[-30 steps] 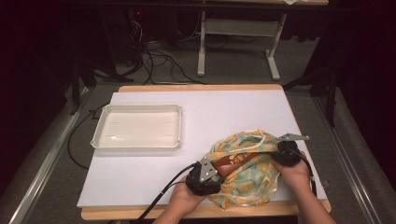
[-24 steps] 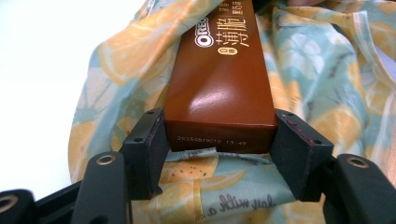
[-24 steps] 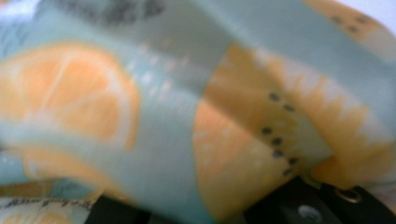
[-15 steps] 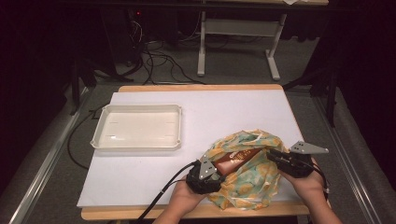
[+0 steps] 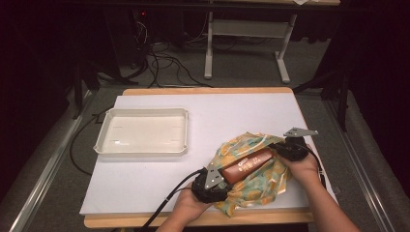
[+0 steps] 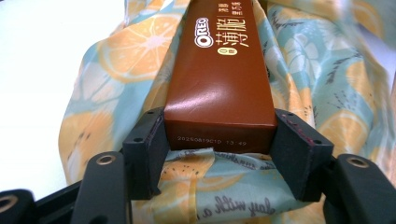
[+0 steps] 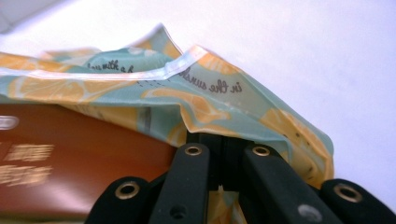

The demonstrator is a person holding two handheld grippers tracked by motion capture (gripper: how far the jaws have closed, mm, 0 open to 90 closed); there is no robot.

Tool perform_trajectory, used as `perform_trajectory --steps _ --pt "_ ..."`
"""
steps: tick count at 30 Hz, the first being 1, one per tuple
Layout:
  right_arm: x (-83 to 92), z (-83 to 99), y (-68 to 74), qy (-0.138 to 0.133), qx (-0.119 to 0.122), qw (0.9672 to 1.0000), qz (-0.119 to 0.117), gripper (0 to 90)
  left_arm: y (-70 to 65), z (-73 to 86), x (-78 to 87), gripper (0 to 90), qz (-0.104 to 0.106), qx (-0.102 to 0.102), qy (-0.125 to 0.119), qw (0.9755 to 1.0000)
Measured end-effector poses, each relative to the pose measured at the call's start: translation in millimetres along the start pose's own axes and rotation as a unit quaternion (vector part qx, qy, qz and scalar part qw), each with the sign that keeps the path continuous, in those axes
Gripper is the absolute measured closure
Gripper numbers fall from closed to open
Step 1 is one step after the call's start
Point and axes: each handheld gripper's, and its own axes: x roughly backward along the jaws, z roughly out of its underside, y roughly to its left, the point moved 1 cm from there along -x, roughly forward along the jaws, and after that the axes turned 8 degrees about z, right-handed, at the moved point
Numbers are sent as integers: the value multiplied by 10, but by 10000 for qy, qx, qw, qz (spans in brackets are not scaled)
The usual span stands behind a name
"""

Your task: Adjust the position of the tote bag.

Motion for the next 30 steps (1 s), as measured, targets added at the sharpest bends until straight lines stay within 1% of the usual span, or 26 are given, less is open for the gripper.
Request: perform_trajectory --steps 3,6,7,8,9,12,15,17,19,20,21,22,23,24,25,26,27,28,29,30 --pt "-114 29 -90 111 -129 9998 -57 900 6 14 2 399 15 5 -48 10000" --pt "-196 92 -142 277 -166 9995 -49 900 17 26 7 399 8 14 -88 10000" --pt "-214 123 -149 352 -138 9993 -49 900 26 31 14 399 -1 31 -88 10000" --pt "-214 147 -154 297 -186 9994 -47 900 32 40 16 399 -16 56 -124 9999" --pt "-201 149 -151 357 -169 9992 -39 900 43 46 21 399 -6 69 -137 9999" --pt "-169 179 -150 346 -154 9993 -27 900 67 55 32 399 -23 141 -141 9998" --pt "-76 229 -138 455 -174 9988 -41 900 93 57 28 398 -8 179 -165 9997" --pt "-6 267 -124 480 -133 9988 6 900 120 54 22 397 34 242 -182 9995" --pt "89 326 -138 559 -170 9983 39 900 120 41 5 396 2 214 -189 9996" --pt "121 349 -147 558 -173 9983 35 900 104 30 -5 396 -8 135 -143 9998" --pt "174 378 -138 535 -226 9983 29 900 102 25 -10 394 -13 100 -130 9999" --pt "208 386 -129 511 -168 9985 28 900 111 11 -18 392 62 142 -117 9998" --pt "271 385 -100 427 -137 9990 29 884 116 2 -21 390 84 152 -102 9998" --pt "310 377 -87 377 -149 9992 18 878 112 -6 -16 387 61 121 -64 9999" --pt "354 362 -74 263 -153 9995 -11 877 95 -6 -11 385 5 81 -39 10000" --pt "403 336 -48 123 -102 9999 5 878 71 -5 -9 382 -58 67 -34 10000" --pt "439 312 -25 53 -60 10000 12 881 47 -6 0 380 -130 35 -10 9999" --pt "467 284 -4 -33 -73 10000 -22 883 13 -7 18 376 -231 4 9 9997" --pt "502 242 31 -140 -67 9999 -71 893 -2 -8 32 371 -288 -11 -4 9996" --pt "518 214 54 -195 -28 9998 -91 900 -20 -8 54 367 -286 -22 -39 9996"
